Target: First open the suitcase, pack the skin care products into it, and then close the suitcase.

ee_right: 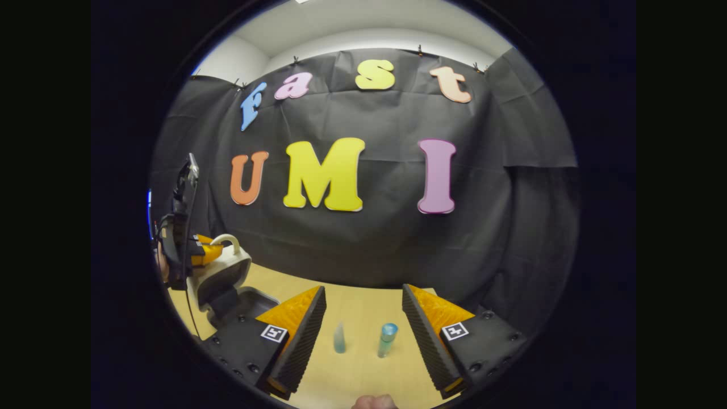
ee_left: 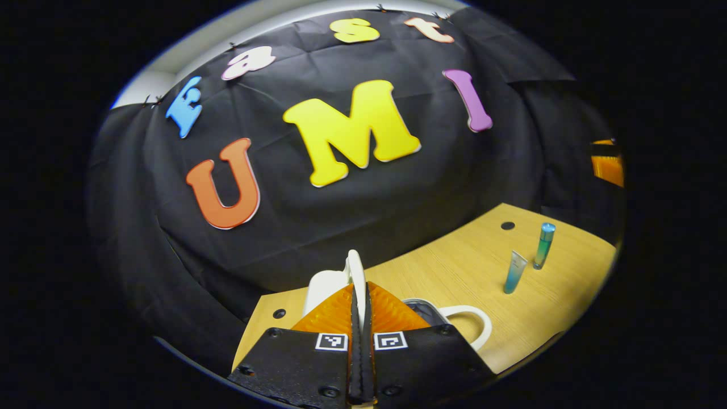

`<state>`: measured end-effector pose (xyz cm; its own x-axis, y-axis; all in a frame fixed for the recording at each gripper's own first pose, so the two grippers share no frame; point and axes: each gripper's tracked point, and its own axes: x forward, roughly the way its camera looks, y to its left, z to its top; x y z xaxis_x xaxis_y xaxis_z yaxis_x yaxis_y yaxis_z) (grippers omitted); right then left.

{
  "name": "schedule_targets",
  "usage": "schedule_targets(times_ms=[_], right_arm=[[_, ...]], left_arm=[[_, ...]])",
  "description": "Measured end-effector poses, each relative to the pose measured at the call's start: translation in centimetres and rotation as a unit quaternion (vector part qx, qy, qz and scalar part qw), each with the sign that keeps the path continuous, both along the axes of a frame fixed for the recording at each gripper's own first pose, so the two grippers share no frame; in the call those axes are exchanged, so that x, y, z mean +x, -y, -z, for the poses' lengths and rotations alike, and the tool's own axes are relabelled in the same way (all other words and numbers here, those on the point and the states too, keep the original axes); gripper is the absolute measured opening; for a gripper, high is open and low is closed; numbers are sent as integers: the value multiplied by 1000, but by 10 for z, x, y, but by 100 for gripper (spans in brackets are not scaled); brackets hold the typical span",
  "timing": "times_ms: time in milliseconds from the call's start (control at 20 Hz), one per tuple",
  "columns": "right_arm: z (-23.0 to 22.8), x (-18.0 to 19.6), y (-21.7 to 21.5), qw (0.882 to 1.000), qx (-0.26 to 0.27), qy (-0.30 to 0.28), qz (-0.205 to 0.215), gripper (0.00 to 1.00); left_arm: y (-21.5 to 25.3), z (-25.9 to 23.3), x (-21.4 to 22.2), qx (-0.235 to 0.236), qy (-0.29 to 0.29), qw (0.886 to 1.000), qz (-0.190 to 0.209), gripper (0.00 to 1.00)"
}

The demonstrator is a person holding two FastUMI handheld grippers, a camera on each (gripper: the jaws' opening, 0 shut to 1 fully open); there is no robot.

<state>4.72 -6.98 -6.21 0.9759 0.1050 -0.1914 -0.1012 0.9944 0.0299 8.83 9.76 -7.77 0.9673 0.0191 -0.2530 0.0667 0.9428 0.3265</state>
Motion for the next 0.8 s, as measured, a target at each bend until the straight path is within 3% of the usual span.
schedule_targets(times_ms=[250,400,550,650,800], right_arm=[[-16,-3,-56,1000,-6,4,-9,80],[-11,-5,-80,1000,-26,-8,-11,80],[-4,-6,-92,998,-53,-20,-8,80],[5,-5,-97,998,-62,-33,-5,80],[29,0,-93,996,-58,-71,13,80]], left_arm=[[-138,-7,-1,0,52,996,-71,3],[-218,31,-4,-42,42,990,-127,3],[-270,89,1,-94,1,983,-157,3],[-290,138,9,-154,-37,972,-174,3],[-289,210,19,-245,-91,946,-192,3]])
